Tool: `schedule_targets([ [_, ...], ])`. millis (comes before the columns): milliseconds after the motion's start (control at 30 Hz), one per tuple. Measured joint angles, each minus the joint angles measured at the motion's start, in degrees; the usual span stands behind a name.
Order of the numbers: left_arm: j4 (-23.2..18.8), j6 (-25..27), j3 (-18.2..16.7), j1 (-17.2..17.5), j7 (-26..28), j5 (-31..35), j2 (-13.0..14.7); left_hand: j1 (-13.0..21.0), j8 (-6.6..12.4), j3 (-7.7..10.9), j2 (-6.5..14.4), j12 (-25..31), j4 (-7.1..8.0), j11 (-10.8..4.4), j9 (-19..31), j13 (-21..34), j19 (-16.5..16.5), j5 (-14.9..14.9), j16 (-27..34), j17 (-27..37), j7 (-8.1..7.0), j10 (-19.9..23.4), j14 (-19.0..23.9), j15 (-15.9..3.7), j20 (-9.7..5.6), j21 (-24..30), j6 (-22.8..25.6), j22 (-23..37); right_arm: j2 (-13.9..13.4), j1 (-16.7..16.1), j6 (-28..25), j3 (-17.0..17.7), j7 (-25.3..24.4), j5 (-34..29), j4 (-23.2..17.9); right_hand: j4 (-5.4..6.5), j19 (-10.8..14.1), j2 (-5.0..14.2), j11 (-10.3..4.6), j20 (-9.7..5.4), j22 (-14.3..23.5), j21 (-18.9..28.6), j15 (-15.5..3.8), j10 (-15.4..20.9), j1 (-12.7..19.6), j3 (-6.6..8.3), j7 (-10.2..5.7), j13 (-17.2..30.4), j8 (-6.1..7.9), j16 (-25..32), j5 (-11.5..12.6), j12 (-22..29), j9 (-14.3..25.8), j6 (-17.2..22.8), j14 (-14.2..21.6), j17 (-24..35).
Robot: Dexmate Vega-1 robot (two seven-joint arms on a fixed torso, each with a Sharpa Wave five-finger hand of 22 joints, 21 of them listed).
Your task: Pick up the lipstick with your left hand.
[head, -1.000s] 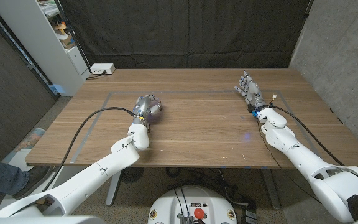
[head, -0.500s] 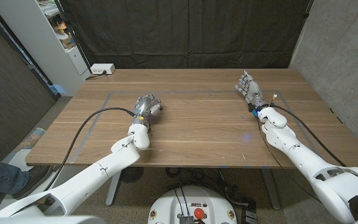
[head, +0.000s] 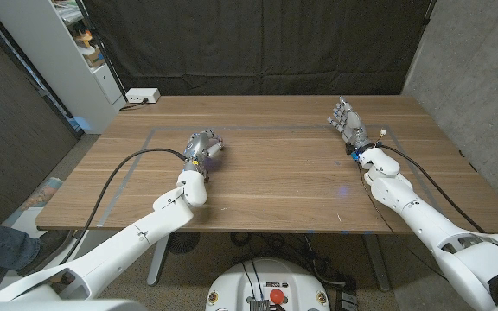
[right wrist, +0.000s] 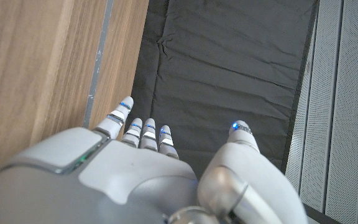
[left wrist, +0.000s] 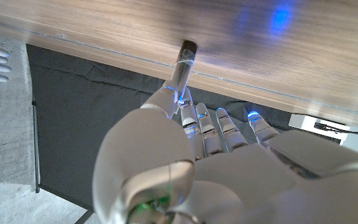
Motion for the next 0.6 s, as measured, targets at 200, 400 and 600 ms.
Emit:
schedule_targets([
  [200, -0.9, 0.0, -0.4, 0.4, 0.0, -0.1, 0.4, 0.3, -0.01, 0.00, 0.3, 0.0, 0.00, 0.00, 0.1, 0.0, 0.1, 0.0, -0.3, 0.0, 0.00, 0.0, 0.0, 0.00, 0.09, -0.2, 0.0, 0.1, -0.1, -0.2, -0.2, 0.0, -0.3, -0.1, -0.6, 0.00, 0.0, 0.00, -0.31, 0.00, 0.0, 0.0, 0.00, 0.3, 0.0, 0.00, 0.00, 0.0, 0.00, 0.0, 0.0, 0.0, 0.0, 0.0, 0.0, 0.0],
  [400, -1.6, 0.0, -0.8, 0.9, 0.0, -0.4, 0.8, 0.3, -0.24, 0.00, 0.3, -0.2, 0.00, 0.00, 0.3, 0.0, 0.1, 0.0, -0.3, 0.0, 0.00, 0.0, 0.0, 0.00, 0.09, -0.2, 0.0, 0.1, -0.3, -0.6, -0.3, 0.0, -0.8, -0.2, -1.5, 0.00, 0.0, 0.00, -0.31, 0.00, 0.0, 0.0, 0.00, 0.3, 0.0, 0.00, 0.00, 0.0, 0.00, 0.0, 0.0, 0.0, 0.0, 0.0, 0.0, 0.0],
  [600, -2.2, -0.2, -1.2, 1.3, 0.0, -0.5, 1.0, 0.3, -0.46, 0.00, 0.3, -0.2, 0.00, 0.00, 0.3, 0.0, 0.1, 0.0, -0.3, 0.0, 0.00, 0.0, 0.0, 0.00, 0.09, -0.2, 0.0, 0.1, -0.5, -1.1, -0.4, 0.0, -1.1, -0.3, -2.4, 0.00, 0.0, 0.00, -0.31, 0.00, 0.0, 0.0, 0.00, 0.3, 0.0, 0.00, 0.00, 0.0, 0.00, 0.0, 0.0, 0.0, 0.0, 0.0, 0.0, 0.0],
])
